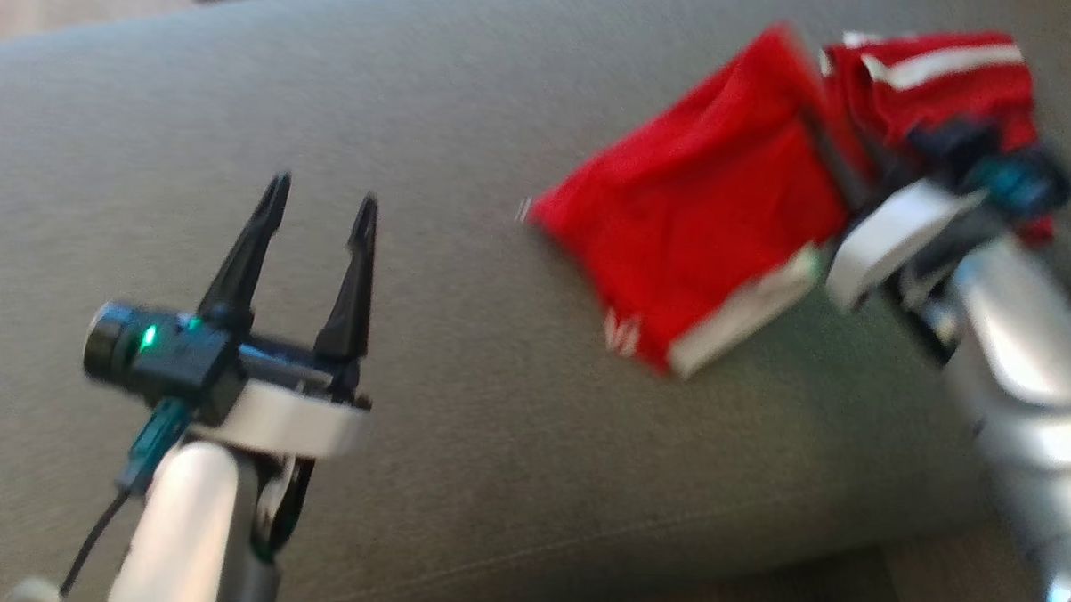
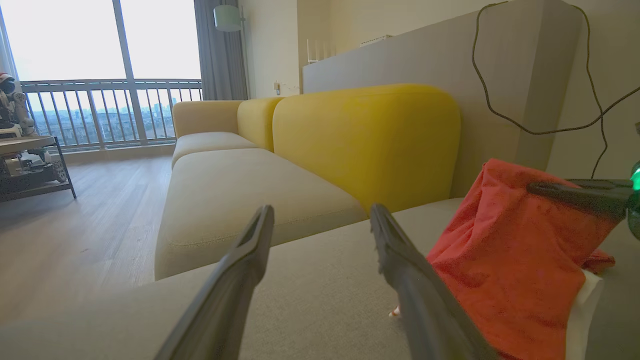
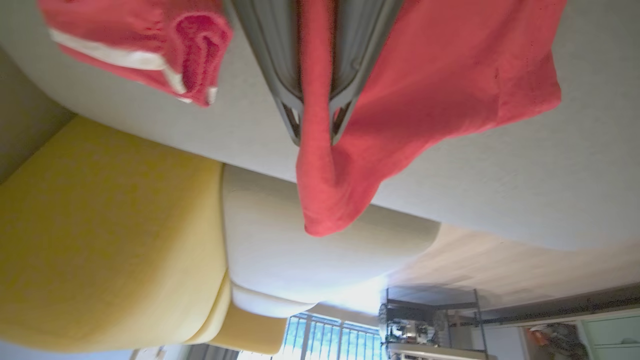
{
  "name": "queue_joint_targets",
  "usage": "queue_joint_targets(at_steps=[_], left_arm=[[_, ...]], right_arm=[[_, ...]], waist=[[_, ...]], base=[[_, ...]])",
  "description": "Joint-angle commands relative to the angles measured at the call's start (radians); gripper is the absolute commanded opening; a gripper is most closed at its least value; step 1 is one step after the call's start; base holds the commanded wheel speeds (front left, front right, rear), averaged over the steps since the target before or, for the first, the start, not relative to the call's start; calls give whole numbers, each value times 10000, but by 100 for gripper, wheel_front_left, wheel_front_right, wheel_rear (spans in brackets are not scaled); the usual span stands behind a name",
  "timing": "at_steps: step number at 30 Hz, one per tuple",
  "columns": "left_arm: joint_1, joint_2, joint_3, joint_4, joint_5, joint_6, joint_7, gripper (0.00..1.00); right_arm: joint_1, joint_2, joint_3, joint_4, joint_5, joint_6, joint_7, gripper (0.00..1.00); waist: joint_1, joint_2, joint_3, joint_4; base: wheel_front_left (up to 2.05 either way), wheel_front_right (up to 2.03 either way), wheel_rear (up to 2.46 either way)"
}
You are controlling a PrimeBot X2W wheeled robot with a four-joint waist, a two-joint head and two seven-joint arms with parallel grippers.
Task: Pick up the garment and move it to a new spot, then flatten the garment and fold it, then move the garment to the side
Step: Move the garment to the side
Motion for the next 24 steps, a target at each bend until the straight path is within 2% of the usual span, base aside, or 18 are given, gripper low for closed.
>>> queue_joint_targets(at_steps=[1,7,11,17,24], left_arm=[[-687,298,124,-266,182,-50,-51,100],[-1936,970,-829,68,655,-182,-51,100],[-2385,1199,-1218,212,695,-207,-51,100],[-2837,1466,-1770,294,615,-225,102,100],[-2841,1685,-1930,265,505,-226,272,100]], right_arm=[[-600,-241,-74,-160,186,-4,48,0],[-2006,-801,-897,960,534,-4,-22,0],[-2640,-907,-1294,1681,454,-4,-151,0],[-3614,-847,-1865,2748,122,-4,-345,0],[-3919,-727,-2367,3042,-97,-4,-386,0]], waist=[[-2,0,879,-813],[-2,0,1937,-1584],[-2,0,2349,-1935],[-2,0,2966,-2307],[-2,0,3228,-2371]], base=[[0,0,0],[0,0,0],[0,0,0],[0,0,0],[0,0,0]])
